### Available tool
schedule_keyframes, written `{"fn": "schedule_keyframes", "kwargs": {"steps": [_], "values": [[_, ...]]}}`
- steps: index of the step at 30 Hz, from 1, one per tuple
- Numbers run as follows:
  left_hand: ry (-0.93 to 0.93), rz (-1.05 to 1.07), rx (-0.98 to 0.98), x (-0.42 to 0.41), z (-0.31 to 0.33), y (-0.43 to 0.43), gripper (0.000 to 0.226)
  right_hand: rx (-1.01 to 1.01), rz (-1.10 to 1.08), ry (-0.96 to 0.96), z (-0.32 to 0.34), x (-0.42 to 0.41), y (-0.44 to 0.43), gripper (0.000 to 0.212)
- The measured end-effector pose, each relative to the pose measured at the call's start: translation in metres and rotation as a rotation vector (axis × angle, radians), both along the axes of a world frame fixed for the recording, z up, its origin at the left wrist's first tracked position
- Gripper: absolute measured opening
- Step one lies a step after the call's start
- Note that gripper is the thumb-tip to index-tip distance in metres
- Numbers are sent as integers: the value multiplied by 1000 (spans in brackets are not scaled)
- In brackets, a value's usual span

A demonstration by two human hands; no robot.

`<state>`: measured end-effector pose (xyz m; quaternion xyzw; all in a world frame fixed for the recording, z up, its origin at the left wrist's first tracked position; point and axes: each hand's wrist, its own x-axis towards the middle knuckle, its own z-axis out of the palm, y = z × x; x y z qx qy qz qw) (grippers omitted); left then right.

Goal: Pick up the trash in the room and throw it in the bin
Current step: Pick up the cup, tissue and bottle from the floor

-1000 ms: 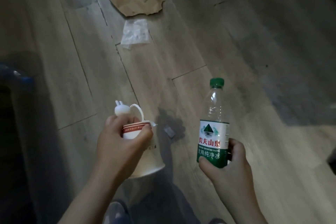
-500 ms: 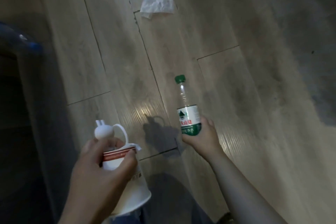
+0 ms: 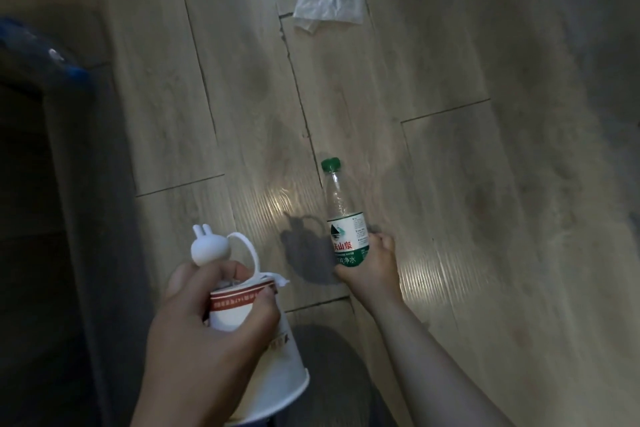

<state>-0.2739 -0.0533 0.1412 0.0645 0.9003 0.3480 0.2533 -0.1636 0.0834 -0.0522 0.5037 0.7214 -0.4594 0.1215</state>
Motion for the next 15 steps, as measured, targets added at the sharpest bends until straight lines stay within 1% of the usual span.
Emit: {"fn": "schedule_keyframes", "kwargs": {"steps": [3, 6, 7, 9, 12, 15], "values": [[-14, -13, -11, 4, -9, -2, 42, -45, -16, 29, 4, 6, 6, 56], [-29, -76, -68, 3, -25, -4, 42, -51, -159, 31, 9, 24, 22, 62], [-27, -123, -93, 2, -34, -4, 40, -37, -203, 29, 10, 33, 28, 62], [-11, -255, -119, 2, -56, 2, 35, -9, -242, 24, 12, 53, 41, 54], [-28, -440, -106, 14, -100, 32, 38, 34, -246, 18, 21, 78, 55, 43], [-43, -547, -73, 34, -143, 62, 36, 63, -233, 37, 26, 94, 60, 36]]}}
